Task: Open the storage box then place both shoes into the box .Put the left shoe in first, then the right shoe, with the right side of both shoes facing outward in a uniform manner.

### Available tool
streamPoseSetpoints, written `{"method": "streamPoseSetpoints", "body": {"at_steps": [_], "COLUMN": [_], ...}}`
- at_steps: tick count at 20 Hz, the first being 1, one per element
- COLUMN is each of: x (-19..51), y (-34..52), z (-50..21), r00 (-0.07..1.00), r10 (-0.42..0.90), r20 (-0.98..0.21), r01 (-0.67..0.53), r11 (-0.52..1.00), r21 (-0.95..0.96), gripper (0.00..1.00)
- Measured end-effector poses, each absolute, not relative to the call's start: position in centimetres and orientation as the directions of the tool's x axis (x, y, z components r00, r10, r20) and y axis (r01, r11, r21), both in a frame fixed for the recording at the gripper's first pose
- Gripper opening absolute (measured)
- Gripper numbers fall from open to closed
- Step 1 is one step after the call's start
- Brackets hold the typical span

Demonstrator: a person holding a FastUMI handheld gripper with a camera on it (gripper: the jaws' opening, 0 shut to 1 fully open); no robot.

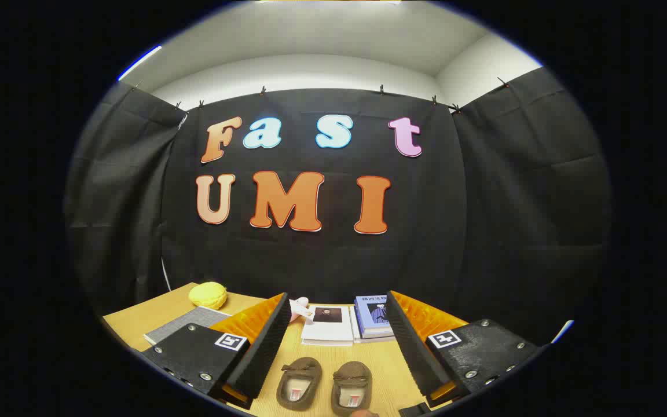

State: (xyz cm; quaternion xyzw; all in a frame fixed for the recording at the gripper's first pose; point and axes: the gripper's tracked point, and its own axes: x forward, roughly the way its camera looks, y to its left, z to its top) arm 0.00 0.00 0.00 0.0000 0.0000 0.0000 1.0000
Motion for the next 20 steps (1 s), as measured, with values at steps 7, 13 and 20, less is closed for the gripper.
{"method": "streamPoseSetpoints", "body": {"at_steps": [7,13,20], "x": [0.4,0.9,1.3], "y": [-0.3,-0.2,-0.5], "z": [-0.8,-2.0,-3.1], "r00": [1.000,0.999,0.999], "r10": [-0.004,0.007,0.002], "r20": [-0.016,-0.041,-0.052], "r01": [0.004,-0.006,-0.001], "r11": [1.000,1.000,1.000], "r21": [0.007,0.017,0.020], "gripper": [0.98,0.98,0.98]}}
